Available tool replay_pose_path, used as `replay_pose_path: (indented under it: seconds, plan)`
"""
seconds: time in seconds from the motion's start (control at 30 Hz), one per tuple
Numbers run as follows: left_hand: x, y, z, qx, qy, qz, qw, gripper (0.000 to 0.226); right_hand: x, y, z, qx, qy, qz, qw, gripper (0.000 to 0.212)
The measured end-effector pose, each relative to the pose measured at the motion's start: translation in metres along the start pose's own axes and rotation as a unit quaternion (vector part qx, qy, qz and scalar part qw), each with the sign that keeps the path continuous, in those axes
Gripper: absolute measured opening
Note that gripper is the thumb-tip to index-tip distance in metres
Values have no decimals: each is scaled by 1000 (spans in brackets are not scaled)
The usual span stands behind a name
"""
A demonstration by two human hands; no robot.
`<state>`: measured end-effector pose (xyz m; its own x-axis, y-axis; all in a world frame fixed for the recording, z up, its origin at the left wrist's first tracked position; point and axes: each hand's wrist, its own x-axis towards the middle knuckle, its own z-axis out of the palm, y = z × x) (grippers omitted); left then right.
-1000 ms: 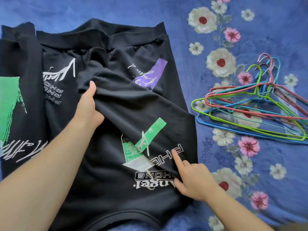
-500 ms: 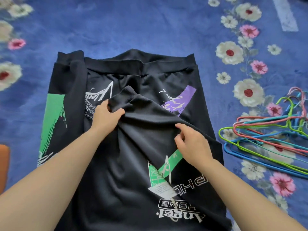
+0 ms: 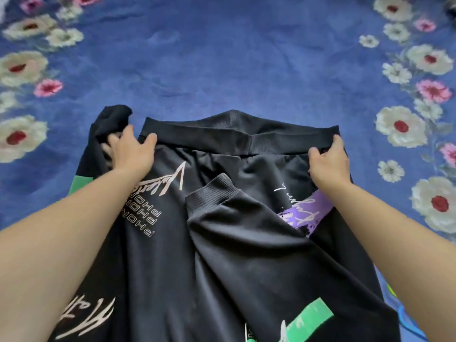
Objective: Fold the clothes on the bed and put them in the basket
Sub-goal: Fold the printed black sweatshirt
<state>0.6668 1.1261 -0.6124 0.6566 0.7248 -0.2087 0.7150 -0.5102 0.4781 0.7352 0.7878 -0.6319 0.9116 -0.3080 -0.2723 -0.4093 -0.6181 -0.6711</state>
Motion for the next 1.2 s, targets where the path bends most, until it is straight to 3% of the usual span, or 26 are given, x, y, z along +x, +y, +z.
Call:
replay_pose_path:
  seconds: [0.1,0.17,0.2,0.3,0.4,0.53,0.63,0.7,0.8,0.9,0.97,1.03,1.1,1.2]
  plan:
    - [13,8,5,52,-17,26,998,63,24,-5,1,96,38,84,991,59]
    - [21,13,11,55,-6,50,997,39,32,-4,1,121,47,101,986,33]
    - [23,15,12,35,8,59,998,29,33,-3,0,135,63,100,984,21]
    - [34,11,5,-69,98,90,989,32,47,-5,-13,242,136,120,953,6]
    - [47,11,1,-119,137,84,980,29,63,-6,-29,316,151,153,924,22]
    - [53,8,21,-108,90,57,989,34,66,7,-17,306,95,149,935,14]
    - [52,6,27,-86,82,64,991,35,62,13,-9,284,90,134,945,51]
    - [39,8,25,-52,82,100,990,46,46,2,-5,194,104,91,971,74]
    - [-9,2,27,16,83,245,966,54,-21,-16,13,25,85,-88,992,68]
    - [-62,-35,32,77,7,350,934,55,-110,-9,37,-38,-3,-349,936,56]
    - [-80,-58,44,158,-52,376,911,59,-136,14,52,-137,-76,-452,878,56]
    - [-80,-69,42,189,-98,362,908,64,-144,25,73,-234,-135,-479,835,58]
    - [-79,-61,35,145,-96,362,916,61,-139,29,85,-293,-145,-459,826,59]
    - [-78,-62,6,91,30,348,933,53,-140,26,92,-334,-140,-437,823,61]
